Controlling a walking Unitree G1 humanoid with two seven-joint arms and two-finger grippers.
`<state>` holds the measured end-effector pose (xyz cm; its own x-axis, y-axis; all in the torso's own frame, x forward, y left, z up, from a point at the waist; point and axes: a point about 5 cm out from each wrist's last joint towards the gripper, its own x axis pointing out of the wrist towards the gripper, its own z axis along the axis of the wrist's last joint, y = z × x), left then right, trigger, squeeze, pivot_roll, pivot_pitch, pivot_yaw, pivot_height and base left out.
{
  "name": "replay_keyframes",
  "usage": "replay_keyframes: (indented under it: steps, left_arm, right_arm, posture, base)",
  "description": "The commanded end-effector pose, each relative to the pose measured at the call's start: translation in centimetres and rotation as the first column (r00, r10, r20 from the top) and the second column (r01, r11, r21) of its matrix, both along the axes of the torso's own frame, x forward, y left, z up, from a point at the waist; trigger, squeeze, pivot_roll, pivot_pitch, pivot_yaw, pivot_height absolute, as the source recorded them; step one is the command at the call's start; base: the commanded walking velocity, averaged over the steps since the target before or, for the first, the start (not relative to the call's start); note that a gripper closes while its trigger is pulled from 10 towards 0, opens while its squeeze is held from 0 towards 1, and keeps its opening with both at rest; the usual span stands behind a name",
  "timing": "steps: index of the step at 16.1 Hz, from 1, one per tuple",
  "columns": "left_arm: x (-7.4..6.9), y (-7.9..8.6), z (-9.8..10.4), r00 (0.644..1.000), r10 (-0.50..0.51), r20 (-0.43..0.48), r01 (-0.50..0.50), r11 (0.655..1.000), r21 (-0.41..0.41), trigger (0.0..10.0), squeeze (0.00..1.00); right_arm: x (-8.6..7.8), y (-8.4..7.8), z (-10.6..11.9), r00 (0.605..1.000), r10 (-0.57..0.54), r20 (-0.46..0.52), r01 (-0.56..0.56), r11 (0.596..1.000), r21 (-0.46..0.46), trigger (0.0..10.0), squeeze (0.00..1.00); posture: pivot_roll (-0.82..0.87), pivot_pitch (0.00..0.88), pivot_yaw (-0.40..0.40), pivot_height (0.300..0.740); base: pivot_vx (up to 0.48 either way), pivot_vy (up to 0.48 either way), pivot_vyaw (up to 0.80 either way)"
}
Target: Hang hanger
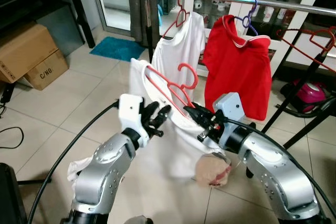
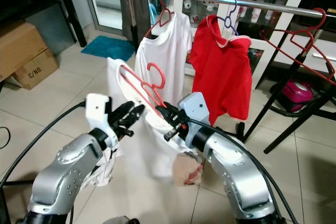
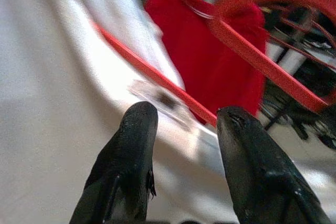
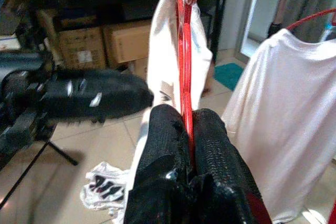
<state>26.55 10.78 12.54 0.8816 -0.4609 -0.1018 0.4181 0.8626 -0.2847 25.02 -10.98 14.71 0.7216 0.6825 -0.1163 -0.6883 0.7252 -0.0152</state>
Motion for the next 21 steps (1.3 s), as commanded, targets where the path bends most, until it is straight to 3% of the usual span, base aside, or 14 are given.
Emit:
replay_keyframes:
  steps: [1, 4, 10, 11, 12, 13, 21]
  left_arm:
    - [0.3, 0.8, 0.6, 0.998, 0.061, 0.020, -0.061, 0.998, -0.020, 10.0, 0.00]
    - [0.9, 1.3, 0.7, 0.992, 0.121, -0.020, -0.123, 0.985, -0.119, 10.0, 0.00]
    - [1.6, 0.9, -0.3, 0.993, 0.068, -0.096, -0.085, 0.980, -0.182, 10.0, 0.00]
    - [1.8, 1.0, -0.3, 0.993, 0.061, -0.100, -0.079, 0.979, -0.188, 9.1, 0.00]
    - [2.0, 1.1, -0.4, 0.993, 0.056, -0.104, -0.075, 0.979, -0.188, 1.8, 0.00]
    - [2.1, 1.2, -0.4, 0.993, 0.054, -0.103, -0.072, 0.979, -0.190, 0.0, 0.00]
    - [2.0, 1.0, -0.1, 0.997, 0.027, -0.066, -0.038, 0.984, -0.176, 0.0, 0.00]
  right_arm:
    - [-0.2, 0.4, 0.8, 0.999, 0.042, 0.021, -0.042, 0.999, 0.029, 0.0, 0.00]
    - [-0.6, 0.7, 0.8, 0.997, 0.073, 0.019, -0.073, 0.996, 0.051, 0.0, 0.00]
    - [-1.0, 0.7, 1.2, 0.994, 0.102, 0.027, -0.103, 0.993, 0.055, 0.0, 0.00]
    - [-1.0, 0.8, 1.2, 0.994, 0.108, 0.028, -0.109, 0.993, 0.055, 0.0, 0.00]
    - [-1.1, 0.9, 1.3, 0.993, 0.114, 0.029, -0.115, 0.992, 0.055, 0.0, 0.00]
    - [-1.2, 0.9, 1.3, 0.993, 0.116, 0.029, -0.118, 0.992, 0.056, 0.0, 0.00]
    - [-1.2, 0.8, 1.1, 0.994, 0.104, 0.015, -0.105, 0.993, 0.048, 0.0, 0.00]
  posture:
    - [-0.03, 0.000, 0.032, 0.740]
    - [-0.04, 0.000, 0.032, 0.740]
    - [-0.05, 0.000, 0.037, 0.740]
    - [-0.06, 0.000, 0.038, 0.740]
    - [-0.06, 0.000, 0.038, 0.740]
    - [-0.06, 0.000, 0.038, 0.740]
    - [-0.06, 0.000, 0.034, 0.740]
  base:
    - [0.000, 0.000, 0.00]
    - [0.000, 0.000, 0.00]
    - [0.000, 0.000, 0.00]
    - [0.000, 0.000, 0.00]
    - [0.000, 0.000, 0.00]
    - [0.000, 0.000, 0.00]
    - [0.000, 0.000, 0.00]
